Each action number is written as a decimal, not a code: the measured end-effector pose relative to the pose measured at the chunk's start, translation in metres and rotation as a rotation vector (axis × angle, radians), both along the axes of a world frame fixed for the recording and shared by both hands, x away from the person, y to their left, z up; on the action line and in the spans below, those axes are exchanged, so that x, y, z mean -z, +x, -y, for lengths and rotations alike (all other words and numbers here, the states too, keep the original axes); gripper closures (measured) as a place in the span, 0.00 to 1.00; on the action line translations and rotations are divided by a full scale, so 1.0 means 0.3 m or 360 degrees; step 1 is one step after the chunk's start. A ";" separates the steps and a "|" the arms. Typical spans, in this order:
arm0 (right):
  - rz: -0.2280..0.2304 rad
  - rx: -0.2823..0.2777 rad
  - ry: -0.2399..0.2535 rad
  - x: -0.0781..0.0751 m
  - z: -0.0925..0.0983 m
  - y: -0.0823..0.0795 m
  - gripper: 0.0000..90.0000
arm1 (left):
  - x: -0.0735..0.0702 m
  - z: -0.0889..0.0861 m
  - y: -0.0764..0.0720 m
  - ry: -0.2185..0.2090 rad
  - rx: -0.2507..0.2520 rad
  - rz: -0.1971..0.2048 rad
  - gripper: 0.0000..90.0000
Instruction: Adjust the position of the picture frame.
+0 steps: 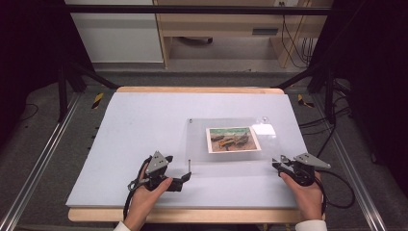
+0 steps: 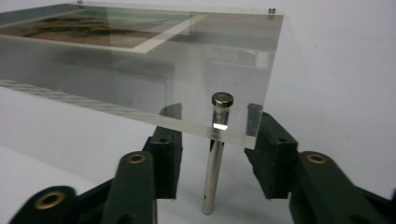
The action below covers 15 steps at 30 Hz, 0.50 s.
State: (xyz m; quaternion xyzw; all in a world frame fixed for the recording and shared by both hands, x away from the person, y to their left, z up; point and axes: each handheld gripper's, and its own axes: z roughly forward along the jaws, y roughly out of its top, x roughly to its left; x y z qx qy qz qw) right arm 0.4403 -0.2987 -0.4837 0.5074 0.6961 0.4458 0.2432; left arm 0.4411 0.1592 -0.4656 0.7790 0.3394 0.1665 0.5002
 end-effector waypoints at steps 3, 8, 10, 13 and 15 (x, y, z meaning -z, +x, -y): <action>0.0015 -0.0017 0.0037 0.002 0.008 0.001 0.79 | -0.002 0.000 -0.002 -0.0051 0.0009 0.0003 0.10; 0.0015 -0.0031 0.0087 0.004 0.016 0.004 0.87 | -0.006 0.009 -0.008 -0.0049 -0.0004 0.0003 0.14; 0.0049 -0.0045 0.0100 0.000 0.020 0.000 0.94 | -0.007 0.010 -0.010 -0.0028 -0.0017 0.0008 0.18; 0.0059 -0.0055 0.0116 -0.002 0.025 0.000 0.94 | -0.006 0.013 -0.009 -0.0019 -0.0028 0.0003 0.24; 0.0063 -0.0049 0.0123 -0.007 0.025 0.000 0.94 | -0.003 0.015 -0.007 -0.0003 -0.0042 -0.0011 0.28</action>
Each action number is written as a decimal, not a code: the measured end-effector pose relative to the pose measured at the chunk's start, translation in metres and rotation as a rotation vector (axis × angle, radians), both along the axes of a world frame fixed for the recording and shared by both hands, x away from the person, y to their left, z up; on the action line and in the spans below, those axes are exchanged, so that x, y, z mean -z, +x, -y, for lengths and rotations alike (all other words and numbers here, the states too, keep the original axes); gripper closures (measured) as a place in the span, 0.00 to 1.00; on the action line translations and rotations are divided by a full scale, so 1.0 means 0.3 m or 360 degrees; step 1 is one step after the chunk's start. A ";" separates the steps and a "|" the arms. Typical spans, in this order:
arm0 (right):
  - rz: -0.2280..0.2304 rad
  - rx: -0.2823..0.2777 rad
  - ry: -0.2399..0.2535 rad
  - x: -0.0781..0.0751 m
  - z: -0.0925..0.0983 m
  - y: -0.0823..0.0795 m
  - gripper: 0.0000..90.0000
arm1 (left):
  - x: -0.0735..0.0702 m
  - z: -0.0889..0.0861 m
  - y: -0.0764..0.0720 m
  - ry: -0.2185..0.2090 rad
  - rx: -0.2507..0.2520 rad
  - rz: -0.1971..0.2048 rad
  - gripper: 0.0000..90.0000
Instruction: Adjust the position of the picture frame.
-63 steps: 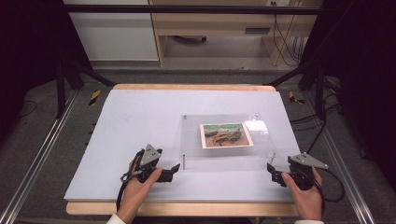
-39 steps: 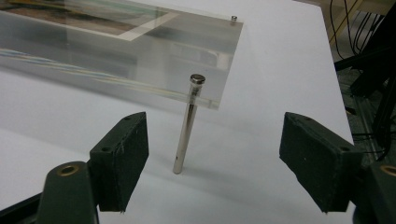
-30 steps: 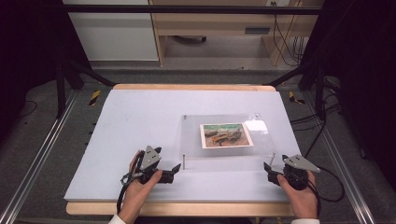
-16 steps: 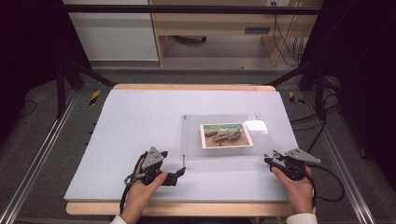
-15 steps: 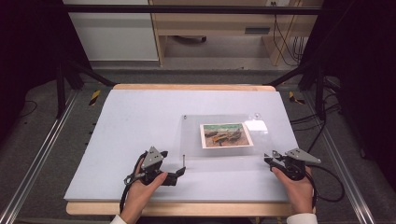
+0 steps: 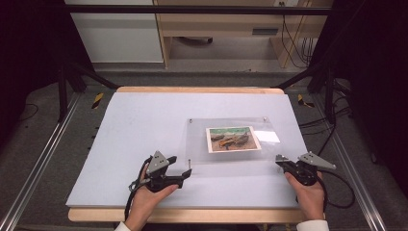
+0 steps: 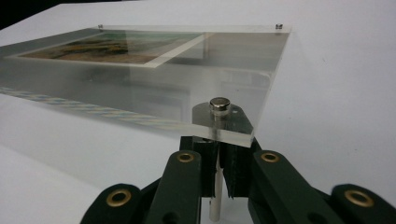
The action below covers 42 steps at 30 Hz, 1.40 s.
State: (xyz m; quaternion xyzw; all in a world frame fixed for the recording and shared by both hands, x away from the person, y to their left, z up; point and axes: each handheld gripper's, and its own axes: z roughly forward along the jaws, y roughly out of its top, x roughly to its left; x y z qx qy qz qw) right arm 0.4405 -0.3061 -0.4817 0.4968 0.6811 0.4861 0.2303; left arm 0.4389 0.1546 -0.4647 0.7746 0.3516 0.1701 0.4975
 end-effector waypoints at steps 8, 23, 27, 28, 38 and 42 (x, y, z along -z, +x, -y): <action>-0.0003 0.0002 0.0042 -0.015 -0.001 -0.002 0.94 | 0.023 0.035 0.027 0.0003 0.0000 -0.0037 0.59; 0.0000 0.0003 0.0055 -0.021 -0.001 -0.002 0.94 | 0.036 0.062 0.055 -0.0192 -0.0025 -0.0046 0.94; 0.0036 0.0003 0.0033 -0.026 -0.010 0.003 0.89 | 0.026 0.059 0.058 -0.0199 -0.0026 -0.0055 0.94; 0.0038 0.0009 0.0037 -0.028 -0.011 0.005 0.88 | 0.024 0.058 0.059 -0.0196 -0.0025 -0.0051 0.94; 0.0036 0.0008 0.0032 -0.036 -0.011 0.009 0.94 | 0.017 0.060 0.060 -0.0166 -0.0021 -0.0040 0.93; 0.0031 0.0008 0.0038 -0.034 -0.010 0.010 0.94 | 0.019 0.068 0.074 -0.0196 -0.0011 -0.0054 0.89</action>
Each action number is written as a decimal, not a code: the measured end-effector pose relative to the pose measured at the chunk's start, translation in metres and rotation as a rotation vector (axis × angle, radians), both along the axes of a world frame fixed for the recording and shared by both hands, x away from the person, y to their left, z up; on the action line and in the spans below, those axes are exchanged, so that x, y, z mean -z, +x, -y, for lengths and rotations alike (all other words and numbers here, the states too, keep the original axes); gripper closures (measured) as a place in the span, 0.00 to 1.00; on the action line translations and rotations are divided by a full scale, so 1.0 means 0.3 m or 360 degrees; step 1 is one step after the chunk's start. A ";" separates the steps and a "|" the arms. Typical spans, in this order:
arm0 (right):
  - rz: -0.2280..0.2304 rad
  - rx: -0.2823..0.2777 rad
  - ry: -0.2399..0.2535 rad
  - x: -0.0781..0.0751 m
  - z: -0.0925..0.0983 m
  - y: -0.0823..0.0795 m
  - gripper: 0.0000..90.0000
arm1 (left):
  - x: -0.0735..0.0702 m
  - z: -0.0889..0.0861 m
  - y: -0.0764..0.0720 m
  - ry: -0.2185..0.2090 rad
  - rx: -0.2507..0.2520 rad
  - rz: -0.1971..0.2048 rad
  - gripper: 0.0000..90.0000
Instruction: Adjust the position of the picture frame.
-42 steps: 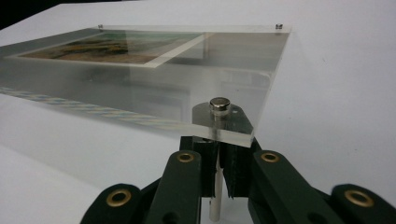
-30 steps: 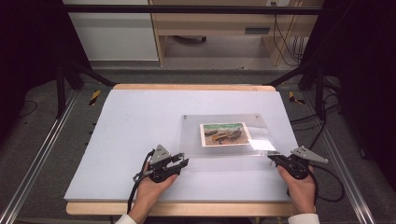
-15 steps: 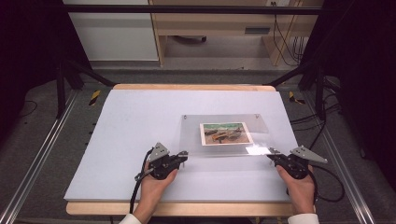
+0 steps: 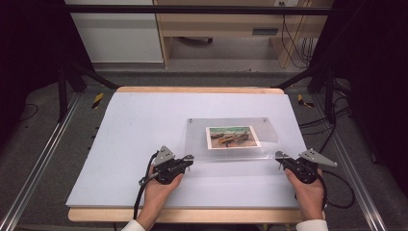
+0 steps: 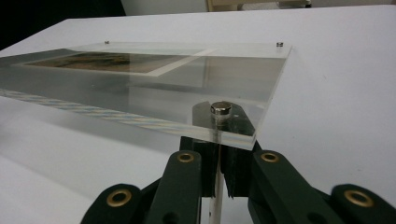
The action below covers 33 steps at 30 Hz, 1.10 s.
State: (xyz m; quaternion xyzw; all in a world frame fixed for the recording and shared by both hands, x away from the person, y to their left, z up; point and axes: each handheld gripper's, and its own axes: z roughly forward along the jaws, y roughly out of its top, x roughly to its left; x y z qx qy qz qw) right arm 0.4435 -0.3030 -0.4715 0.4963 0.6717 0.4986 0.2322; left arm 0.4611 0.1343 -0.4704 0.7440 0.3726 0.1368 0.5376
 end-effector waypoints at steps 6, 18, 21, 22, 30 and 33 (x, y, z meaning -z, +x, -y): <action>-0.0005 0.0003 0.0012 0.001 0.000 0.000 0.94 | 0.004 0.010 0.020 -0.0019 0.0002 -0.0012 0.93; -0.0010 0.0004 -0.0010 -0.012 -0.002 0.002 0.94 | -0.005 0.012 0.027 0.0015 0.0012 -0.0014 0.93; -0.0009 0.0008 0.0007 -0.013 -0.003 0.002 0.94 | -0.010 0.008 0.032 -0.0003 0.0028 -0.0015 0.93; -0.0003 0.0012 0.0005 -0.016 -0.005 0.002 0.94 | -0.013 0.003 0.032 -0.0011 0.0029 -0.0010 0.93; 0.0085 0.0002 0.0042 -0.071 -0.045 -0.017 0.95 | -0.073 -0.050 0.028 -0.0070 0.0016 0.0061 0.93; 0.0093 -0.0015 0.0033 -0.083 -0.070 -0.020 0.95 | -0.087 -0.084 0.029 -0.0078 -0.0002 0.0059 0.93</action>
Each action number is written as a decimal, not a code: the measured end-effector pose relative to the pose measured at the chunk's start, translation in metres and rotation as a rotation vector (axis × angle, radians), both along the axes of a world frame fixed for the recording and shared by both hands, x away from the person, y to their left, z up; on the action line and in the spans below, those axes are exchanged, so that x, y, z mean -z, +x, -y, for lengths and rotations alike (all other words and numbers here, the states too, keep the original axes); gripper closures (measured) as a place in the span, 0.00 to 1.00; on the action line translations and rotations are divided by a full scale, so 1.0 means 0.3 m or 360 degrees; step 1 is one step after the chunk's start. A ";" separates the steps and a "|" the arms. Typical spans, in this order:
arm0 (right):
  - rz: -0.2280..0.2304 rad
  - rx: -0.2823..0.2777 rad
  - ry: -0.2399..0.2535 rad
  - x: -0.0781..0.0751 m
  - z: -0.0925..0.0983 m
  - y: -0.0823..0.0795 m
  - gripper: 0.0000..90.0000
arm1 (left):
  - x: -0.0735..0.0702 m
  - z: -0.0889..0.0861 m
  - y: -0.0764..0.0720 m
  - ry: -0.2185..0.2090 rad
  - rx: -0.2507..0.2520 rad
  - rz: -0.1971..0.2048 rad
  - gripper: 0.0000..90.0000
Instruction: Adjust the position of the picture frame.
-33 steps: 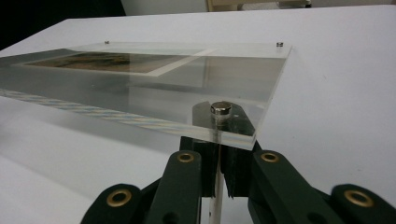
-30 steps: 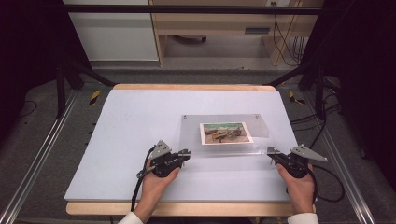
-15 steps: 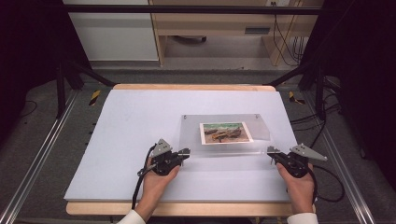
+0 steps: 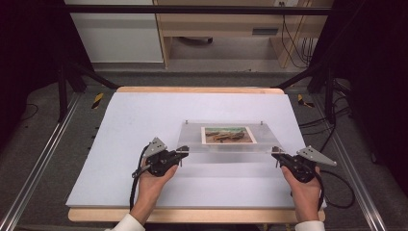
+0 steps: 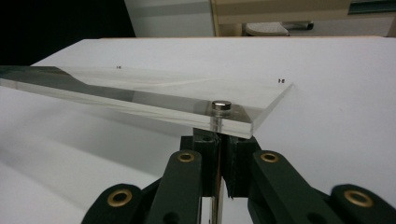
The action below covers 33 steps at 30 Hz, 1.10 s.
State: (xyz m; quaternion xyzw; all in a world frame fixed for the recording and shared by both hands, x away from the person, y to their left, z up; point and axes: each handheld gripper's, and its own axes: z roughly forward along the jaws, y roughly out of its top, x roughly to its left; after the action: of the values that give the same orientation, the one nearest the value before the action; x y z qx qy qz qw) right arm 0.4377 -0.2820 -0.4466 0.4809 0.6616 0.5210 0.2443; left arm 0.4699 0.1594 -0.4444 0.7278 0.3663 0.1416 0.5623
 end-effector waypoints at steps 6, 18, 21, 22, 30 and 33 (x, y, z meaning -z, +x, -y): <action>0.0003 -0.0027 -0.0023 -0.026 -0.061 0.001 0.94 | -0.023 -0.058 -0.004 -0.0024 -0.0037 0.0006 0.93; 0.0031 -0.0065 -0.0016 -0.061 -0.157 0.065 0.94 | -0.056 -0.152 0.012 -0.0024 -0.0096 0.0070 0.93; 0.0034 -0.0069 -0.0019 -0.063 -0.176 0.084 0.94 | -0.060 -0.178 0.021 -0.0023 -0.0115 0.0081 0.93; 0.0032 -0.0078 -0.0016 -0.065 -0.193 0.101 0.94 | -0.061 -0.185 0.023 -0.0025 -0.0121 0.0084 0.93; 0.0039 -0.0100 -0.0012 -0.060 -0.271 0.157 0.94 | -0.056 -0.260 0.058 -0.0042 -0.0150 0.0095 0.93; 0.0025 -0.0117 -0.0026 -0.053 -0.286 0.163 0.94 | -0.045 -0.277 0.069 -0.0040 -0.0152 0.0073 0.93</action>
State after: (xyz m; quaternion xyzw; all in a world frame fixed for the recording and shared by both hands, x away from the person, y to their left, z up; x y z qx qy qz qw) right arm 0.4865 -0.1961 -0.4308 0.4501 0.6811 0.5280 0.2339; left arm 0.4905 0.2426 -0.4308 0.6988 0.3894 0.1804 0.5722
